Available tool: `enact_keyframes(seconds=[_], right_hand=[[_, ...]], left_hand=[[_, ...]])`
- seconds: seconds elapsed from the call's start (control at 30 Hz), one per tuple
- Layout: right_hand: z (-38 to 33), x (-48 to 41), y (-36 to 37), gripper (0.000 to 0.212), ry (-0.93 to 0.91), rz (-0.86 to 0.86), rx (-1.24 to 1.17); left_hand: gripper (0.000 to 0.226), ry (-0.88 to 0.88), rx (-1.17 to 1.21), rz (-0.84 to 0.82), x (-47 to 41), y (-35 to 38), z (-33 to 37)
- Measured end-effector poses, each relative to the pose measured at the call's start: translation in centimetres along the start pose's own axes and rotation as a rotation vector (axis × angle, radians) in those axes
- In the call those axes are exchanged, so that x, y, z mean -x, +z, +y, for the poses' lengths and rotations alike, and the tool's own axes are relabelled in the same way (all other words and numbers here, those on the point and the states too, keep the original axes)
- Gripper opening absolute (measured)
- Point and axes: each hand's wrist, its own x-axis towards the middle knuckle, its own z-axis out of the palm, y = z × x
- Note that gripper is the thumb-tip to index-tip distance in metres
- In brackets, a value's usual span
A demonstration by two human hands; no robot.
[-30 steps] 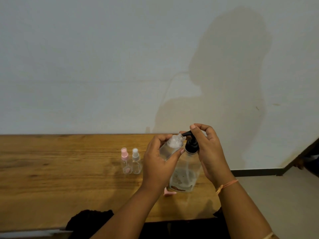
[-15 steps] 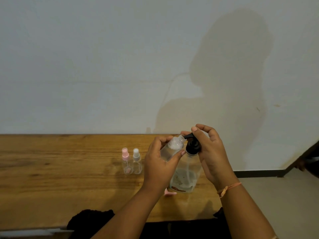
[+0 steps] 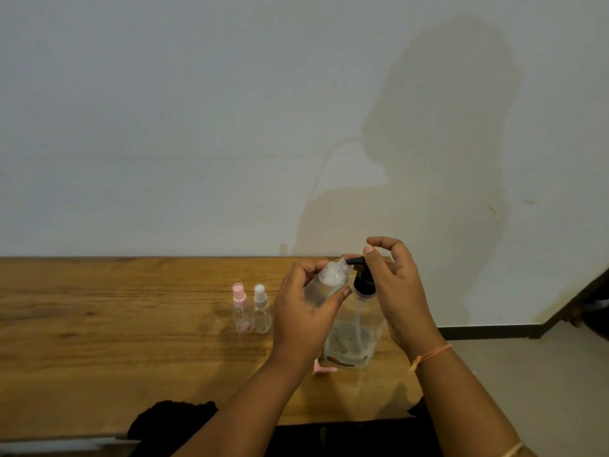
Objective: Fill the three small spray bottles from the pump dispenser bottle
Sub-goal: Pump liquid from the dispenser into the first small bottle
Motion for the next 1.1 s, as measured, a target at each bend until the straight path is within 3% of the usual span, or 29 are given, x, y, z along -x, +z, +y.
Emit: enact_keyframes(seconds=[0.3,0.6,0.87,1.1], right_hand=[[-0.31,0.12,0.07,0.044,0.044,0.032,-0.148],[-0.15,0.17,0.24,0.017,-0.01,0.014,-0.04],[-0.57,0.34,0.3,0.028,0.024,0.04,-0.133],[-0.52,0.17,0.25,0.018,0.019,0.033,-0.064]], left_hand=[[0.04,0.009,0.007,0.003,0.06,0.2,0.27],[0.04,0.017,0.013,0.007,-0.05,0.16,0.17],[0.042,0.04,-0.009,0.02,-0.16,-0.06,0.28],[0.043,0.049,-0.027,0.028,-0.3,0.12,0.13]])
